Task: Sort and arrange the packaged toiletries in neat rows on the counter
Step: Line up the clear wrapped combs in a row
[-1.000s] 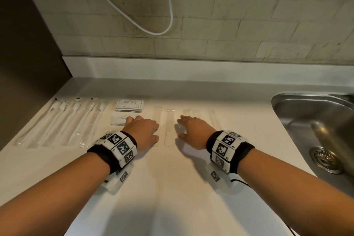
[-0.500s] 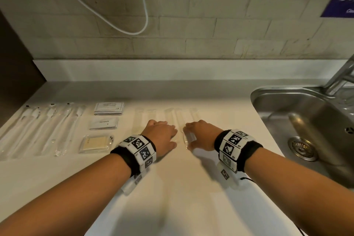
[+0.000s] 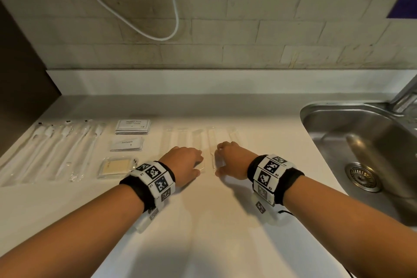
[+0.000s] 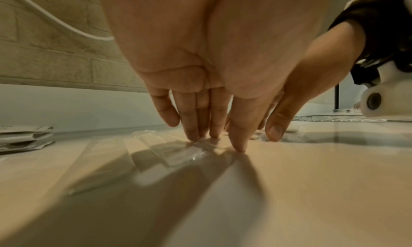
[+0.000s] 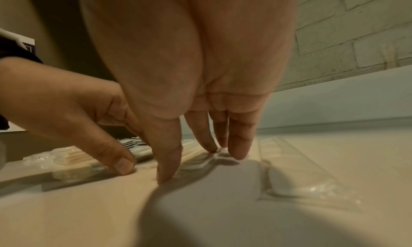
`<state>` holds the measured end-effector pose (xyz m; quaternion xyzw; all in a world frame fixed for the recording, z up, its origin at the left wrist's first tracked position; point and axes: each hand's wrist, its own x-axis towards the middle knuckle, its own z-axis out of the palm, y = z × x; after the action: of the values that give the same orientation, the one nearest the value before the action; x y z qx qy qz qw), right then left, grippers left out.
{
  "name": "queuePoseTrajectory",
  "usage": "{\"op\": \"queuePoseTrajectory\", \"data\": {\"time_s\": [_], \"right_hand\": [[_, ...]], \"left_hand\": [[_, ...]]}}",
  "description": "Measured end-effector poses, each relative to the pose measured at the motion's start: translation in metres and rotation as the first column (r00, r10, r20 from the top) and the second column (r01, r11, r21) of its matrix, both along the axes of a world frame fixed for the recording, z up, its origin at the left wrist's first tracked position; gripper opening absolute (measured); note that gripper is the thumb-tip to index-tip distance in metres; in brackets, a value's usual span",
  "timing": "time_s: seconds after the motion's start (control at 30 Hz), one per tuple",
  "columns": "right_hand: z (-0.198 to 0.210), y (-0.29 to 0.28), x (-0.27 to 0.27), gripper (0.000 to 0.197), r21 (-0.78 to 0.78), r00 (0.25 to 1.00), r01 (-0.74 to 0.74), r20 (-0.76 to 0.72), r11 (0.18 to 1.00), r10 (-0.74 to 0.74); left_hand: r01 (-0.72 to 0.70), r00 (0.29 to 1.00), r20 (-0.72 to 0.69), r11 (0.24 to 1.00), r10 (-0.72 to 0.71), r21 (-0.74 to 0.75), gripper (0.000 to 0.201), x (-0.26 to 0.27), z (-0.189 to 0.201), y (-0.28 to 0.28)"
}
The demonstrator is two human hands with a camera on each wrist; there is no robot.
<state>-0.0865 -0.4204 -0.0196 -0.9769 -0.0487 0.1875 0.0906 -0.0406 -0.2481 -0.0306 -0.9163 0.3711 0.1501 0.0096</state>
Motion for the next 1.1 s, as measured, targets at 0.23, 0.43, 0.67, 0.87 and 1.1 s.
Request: {"op": "queuePoseTrajectory", "data": {"time_s": [0.23,0.43,0.67,0.87,1.1], "right_hand": [[0.003,-0.003,-0.004,0.038,-0.044,0.998,-0.065,-0.020,0.997,0.065],[0.004,-0.003,-0.002,0.039,-0.066,0.996,-0.087,-0.029,0.994,0.085],[0.001,-0.005,-0.001,0.036,-0.020,0.997,-0.071,-0.021,0.997,0.070],[-0.003,-0.011,0.002,0.034,0.091,1.000,0.003,0.019,0.996,-0.005],[0.015,-0.033,-0.006,0.024,0.199,0.981,0.102,0.142,0.975,-0.132]], "left_hand": [[0.010,1.000,-0.017,1.000,-0.010,-0.001,0.033,0.001,0.000,-0.003],[-0.005,0.999,-0.036,1.000,0.005,-0.009,0.041,0.000,0.001,-0.004],[-0.028,0.998,-0.054,0.999,0.026,-0.037,0.047,-0.001,0.001,-0.003],[-0.049,0.995,-0.089,0.996,0.042,-0.080,0.049,0.001,0.001,-0.005],[-0.057,0.996,-0.079,0.984,0.044,-0.171,0.051,0.001,0.002,-0.015]]}}
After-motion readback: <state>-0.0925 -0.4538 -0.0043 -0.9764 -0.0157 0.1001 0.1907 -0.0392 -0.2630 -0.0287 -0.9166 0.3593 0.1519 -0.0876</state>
